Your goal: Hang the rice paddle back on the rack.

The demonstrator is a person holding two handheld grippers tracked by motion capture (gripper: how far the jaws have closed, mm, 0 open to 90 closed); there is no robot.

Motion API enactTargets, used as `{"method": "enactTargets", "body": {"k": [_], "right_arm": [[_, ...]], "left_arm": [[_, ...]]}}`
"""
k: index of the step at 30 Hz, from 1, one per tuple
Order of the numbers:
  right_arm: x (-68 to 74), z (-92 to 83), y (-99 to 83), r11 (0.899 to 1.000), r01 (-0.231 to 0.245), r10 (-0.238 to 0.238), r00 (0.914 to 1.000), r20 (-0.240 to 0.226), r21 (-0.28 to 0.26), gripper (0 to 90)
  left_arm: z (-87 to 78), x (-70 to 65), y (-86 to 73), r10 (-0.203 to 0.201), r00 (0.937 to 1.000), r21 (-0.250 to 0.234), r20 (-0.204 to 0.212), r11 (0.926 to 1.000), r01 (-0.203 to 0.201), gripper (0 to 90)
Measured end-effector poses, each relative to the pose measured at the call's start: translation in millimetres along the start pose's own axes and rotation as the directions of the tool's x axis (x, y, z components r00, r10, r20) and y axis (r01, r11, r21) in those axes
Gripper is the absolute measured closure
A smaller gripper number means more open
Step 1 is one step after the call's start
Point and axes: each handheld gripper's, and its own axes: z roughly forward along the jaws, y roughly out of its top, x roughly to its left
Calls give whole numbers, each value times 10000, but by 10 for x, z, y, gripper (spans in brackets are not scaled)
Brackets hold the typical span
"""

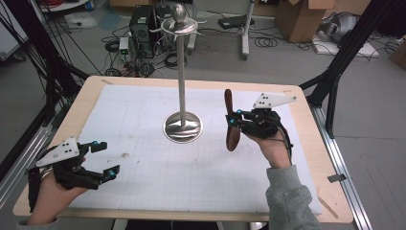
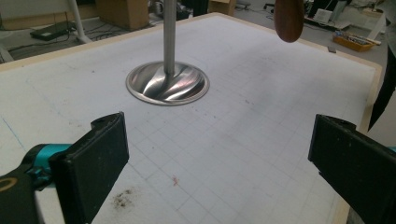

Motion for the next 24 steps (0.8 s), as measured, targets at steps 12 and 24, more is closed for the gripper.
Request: {"method": "enactTargets", "body": {"k": [12,24], "right_arm": [[-60,-51,243,9993,79,-78,10000,4,-371,779],[-83,-30,411,9959,-194,186,9998,-97,-879,779]], "left_arm": [[13,-7,-9,-29,10000,62,46,10000,29,55],[6,-8,-1,-10,10000,-15,49,10000,10,55]]}}
